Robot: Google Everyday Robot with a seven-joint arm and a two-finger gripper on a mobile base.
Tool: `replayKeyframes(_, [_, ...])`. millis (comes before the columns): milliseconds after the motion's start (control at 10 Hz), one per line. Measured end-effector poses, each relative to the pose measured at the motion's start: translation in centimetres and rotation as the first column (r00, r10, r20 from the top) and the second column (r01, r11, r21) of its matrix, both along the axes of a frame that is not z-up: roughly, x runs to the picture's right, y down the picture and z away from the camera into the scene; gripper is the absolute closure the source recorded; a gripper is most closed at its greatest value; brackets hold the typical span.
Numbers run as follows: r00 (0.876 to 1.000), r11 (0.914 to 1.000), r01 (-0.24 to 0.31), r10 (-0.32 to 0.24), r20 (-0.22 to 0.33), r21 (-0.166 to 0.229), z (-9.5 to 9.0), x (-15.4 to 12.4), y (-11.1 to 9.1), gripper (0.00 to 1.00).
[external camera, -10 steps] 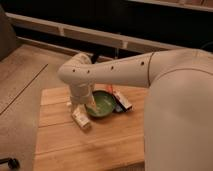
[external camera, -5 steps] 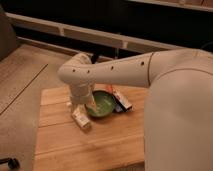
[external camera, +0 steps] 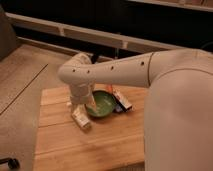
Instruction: Place the bottle in the ceramic bowl
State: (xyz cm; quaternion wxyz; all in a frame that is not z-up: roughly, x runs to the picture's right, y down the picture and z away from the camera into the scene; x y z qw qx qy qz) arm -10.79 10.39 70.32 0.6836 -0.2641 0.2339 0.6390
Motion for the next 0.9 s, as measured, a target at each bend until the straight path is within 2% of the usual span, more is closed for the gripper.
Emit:
replayKeyframes(500, [1.0,1.0,0.003,-0.003,0.0,0.002,0.0,0.0,-0.1,0.35])
replayKeyframes(700, [0.999,0.9986,0.036,-0.037,0.003,0.039,0.5,0.2,-1.2,0.35])
replayKeyframes(800, [0.997,0.9926,0.08,-0.08,-0.001,0.091,1.3,0.7,-3.1,0.35])
replayKeyframes(900, [0.989,0.975,0.147,-0.147,-0.016,0.167,2.9,1.7,-6.1,0.35])
